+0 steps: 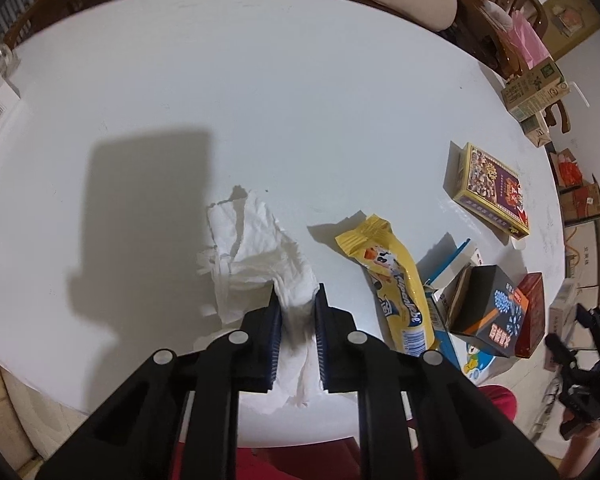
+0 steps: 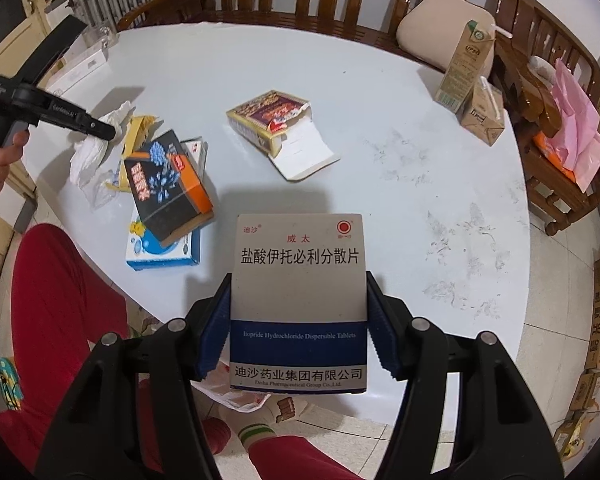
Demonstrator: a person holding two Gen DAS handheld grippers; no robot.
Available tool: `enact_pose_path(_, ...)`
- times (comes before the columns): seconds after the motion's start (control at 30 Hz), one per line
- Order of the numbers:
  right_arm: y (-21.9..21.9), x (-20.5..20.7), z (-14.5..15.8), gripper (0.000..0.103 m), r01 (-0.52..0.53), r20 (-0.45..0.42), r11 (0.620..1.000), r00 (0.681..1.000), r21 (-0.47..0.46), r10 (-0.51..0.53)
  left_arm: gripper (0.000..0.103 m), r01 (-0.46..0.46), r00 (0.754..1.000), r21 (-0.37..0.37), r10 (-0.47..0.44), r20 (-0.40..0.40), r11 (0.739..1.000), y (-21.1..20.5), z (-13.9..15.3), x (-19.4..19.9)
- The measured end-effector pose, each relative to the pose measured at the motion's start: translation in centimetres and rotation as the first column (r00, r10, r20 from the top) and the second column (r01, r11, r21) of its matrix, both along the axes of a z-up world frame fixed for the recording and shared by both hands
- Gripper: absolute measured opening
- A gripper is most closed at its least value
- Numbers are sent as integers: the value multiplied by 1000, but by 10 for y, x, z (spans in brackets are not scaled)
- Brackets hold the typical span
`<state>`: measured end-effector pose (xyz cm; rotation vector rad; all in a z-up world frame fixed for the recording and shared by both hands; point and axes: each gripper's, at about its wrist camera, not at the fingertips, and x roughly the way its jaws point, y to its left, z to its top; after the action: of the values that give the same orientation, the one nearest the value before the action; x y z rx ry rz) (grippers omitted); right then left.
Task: Collect trash
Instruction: 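Carry the tissue and medicine box down toward the white-and-red plastic bag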
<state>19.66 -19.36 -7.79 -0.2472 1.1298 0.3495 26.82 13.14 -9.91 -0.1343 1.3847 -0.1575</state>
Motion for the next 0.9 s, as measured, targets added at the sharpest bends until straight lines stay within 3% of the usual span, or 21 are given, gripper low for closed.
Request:
enact_pose_path(0.53, -3, -16, 71, 60, 50, 168, 998, 984, 41, -56, 15, 45, 977, 45, -54, 208, 998, -23, 76, -28)
enact_pose_path(0.9, 8, -70, 135, 60, 33, 304, 996, 951, 86, -58, 15, 175, 919, 41, -178, 353, 984, -62, 145, -97)
